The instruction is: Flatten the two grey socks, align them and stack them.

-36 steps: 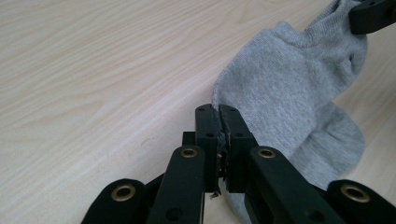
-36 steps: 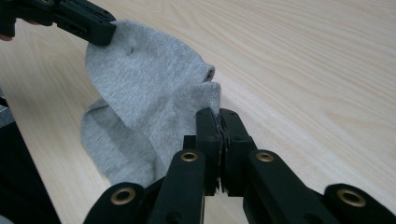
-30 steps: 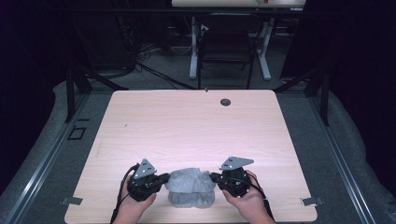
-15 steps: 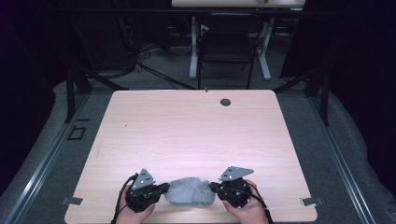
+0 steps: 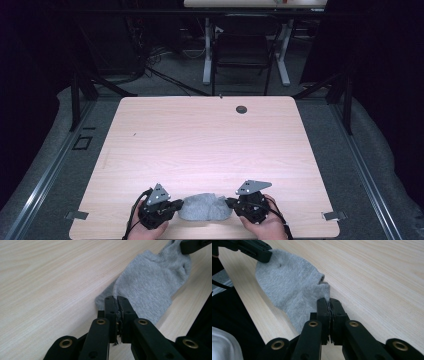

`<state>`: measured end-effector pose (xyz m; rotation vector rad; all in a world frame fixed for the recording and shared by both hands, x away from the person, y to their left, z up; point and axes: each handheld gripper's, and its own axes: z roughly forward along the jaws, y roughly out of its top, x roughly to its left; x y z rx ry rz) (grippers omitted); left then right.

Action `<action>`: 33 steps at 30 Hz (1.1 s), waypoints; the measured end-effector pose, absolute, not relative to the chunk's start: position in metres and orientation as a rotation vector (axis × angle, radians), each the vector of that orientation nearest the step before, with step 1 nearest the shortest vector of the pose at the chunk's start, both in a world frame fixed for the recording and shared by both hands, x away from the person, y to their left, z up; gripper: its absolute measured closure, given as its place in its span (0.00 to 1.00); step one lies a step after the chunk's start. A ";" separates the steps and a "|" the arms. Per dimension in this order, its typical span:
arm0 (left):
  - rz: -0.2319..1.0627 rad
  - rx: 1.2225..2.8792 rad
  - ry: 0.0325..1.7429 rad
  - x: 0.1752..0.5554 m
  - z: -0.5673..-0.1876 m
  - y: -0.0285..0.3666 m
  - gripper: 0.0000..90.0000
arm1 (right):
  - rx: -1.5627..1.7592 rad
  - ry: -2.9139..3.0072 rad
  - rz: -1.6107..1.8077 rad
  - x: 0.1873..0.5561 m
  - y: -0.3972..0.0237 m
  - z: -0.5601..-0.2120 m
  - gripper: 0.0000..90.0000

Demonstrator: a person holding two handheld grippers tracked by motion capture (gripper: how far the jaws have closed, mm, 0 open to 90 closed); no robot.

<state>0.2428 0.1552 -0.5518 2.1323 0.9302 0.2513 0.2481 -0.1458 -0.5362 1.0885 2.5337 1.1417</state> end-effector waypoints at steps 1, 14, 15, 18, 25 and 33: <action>0.248 2.133 0.932 0.243 -0.553 0.155 0.97 | 1.087 2.537 1.138 0.249 -0.146 -0.537 0.97; 0.251 2.151 0.935 0.248 -0.562 0.151 0.97 | 1.081 2.564 1.074 0.256 -0.142 -0.549 0.97; 0.251 2.149 0.939 0.249 -0.562 0.151 0.97 | 1.078 2.566 1.069 0.257 -0.142 -0.549 0.97; 0.254 2.151 0.940 0.250 -0.563 0.151 0.97 | 1.089 2.565 1.066 0.258 -0.141 -0.552 0.96; 0.252 2.164 0.944 0.252 -0.567 0.150 0.95 | 1.089 2.579 1.036 0.262 -0.140 -0.557 0.96; 0.284 2.114 0.942 0.250 -0.560 0.154 0.81 | 1.098 2.568 1.053 0.262 -0.143 -0.557 0.84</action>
